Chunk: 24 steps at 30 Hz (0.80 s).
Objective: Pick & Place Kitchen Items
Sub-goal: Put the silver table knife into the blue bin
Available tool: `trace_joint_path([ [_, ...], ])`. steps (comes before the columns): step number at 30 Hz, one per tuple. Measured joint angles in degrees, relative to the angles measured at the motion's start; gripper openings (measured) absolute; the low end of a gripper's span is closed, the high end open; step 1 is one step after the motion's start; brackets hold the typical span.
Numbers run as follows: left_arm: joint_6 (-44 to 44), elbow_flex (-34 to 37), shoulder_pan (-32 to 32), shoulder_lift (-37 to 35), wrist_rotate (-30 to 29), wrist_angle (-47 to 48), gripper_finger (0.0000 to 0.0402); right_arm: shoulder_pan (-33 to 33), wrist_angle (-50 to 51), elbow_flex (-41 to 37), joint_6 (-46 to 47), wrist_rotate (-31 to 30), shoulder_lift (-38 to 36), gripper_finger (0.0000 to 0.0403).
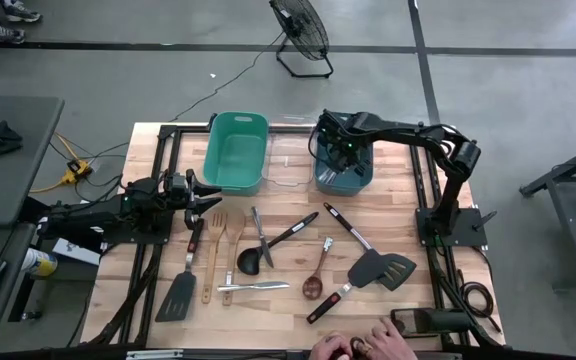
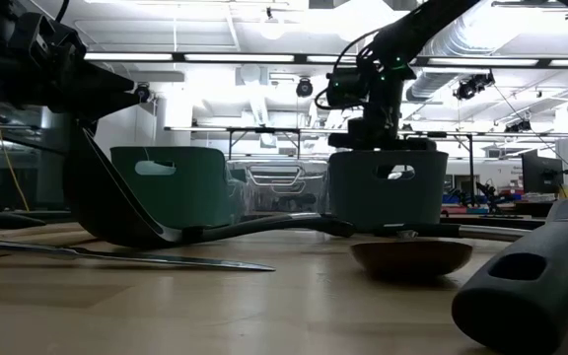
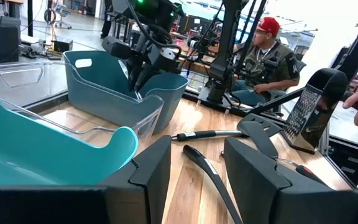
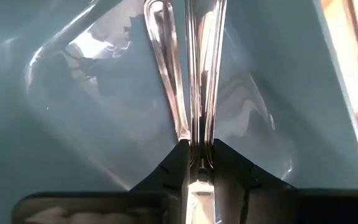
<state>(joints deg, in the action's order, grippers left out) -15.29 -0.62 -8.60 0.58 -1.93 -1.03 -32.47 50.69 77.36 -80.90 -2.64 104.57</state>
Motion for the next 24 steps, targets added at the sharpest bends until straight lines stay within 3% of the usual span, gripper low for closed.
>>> trace_joint_path([
  [7, 0.01, 0.00, 0.00, 0.02, 0.02, 0.02, 0.0149, 0.00, -0.04, 0.00, 1.88, 0.24, 0.00, 0.0050],
  [19, 0.01, 0.00, 0.00, 0.02, 0.01, 0.02, 0.0149, -0.03, -0.03, 0.02, 3.39, 1.72, 0.00, 0.0106],
  [24, 0.00, 0.00, -0.02, 0.01, 0.02, 0.02, 0.0149, -0.02, -1.09, 0.02, 8.95, 1.47, -0.41, 0.0118],
])
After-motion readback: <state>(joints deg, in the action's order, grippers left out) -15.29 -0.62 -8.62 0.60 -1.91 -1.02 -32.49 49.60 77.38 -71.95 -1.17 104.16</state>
